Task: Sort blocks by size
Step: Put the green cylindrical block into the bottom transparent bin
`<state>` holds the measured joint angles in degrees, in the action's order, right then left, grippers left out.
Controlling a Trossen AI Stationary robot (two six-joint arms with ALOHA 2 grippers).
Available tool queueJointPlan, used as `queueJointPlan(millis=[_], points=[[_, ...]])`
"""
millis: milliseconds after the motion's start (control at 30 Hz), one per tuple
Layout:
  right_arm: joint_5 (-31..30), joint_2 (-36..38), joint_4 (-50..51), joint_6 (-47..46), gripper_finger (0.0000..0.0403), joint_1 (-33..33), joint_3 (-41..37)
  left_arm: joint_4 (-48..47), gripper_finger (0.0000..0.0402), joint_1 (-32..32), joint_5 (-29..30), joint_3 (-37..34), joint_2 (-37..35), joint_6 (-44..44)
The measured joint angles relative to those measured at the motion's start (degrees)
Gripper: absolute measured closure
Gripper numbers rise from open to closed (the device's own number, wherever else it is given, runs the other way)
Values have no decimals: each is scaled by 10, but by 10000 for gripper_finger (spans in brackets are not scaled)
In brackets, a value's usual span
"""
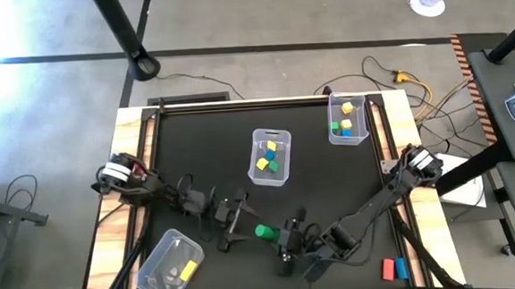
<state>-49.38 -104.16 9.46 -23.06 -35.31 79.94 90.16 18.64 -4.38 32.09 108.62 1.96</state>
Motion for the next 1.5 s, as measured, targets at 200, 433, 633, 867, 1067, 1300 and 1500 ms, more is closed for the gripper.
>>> queueJointPlan(millis=[200, 433, 633, 867, 1067, 1300, 1500], points=[[-21, 0, -4, 6, 273, 0, -2, -1, 129, 0, -3, 40, 18, 5], [-34, 0, -10, 12, 273, -1, -2, 0, 161, 0, -30, 74, 23, 9], [-44, -1, -11, 14, 273, -9, -3, 0, 219, 0, -20, 52, 19, 15], [-51, -1, -13, 10, 273, -8, -3, -2, 285, 0, -15, 61, 18, 21], [-45, 0, -13, 6, 248, -6, -4, -2, 285, -1, -21, 59, 17, 17], [-47, 0, -6, 26, 172, -8, -4, -15, 285, 0, -10, 15, -44, 20], [-46, 0, 32, 29, 130, -17, -4, -166, 285, 7, 65, -38, -180, 11]])
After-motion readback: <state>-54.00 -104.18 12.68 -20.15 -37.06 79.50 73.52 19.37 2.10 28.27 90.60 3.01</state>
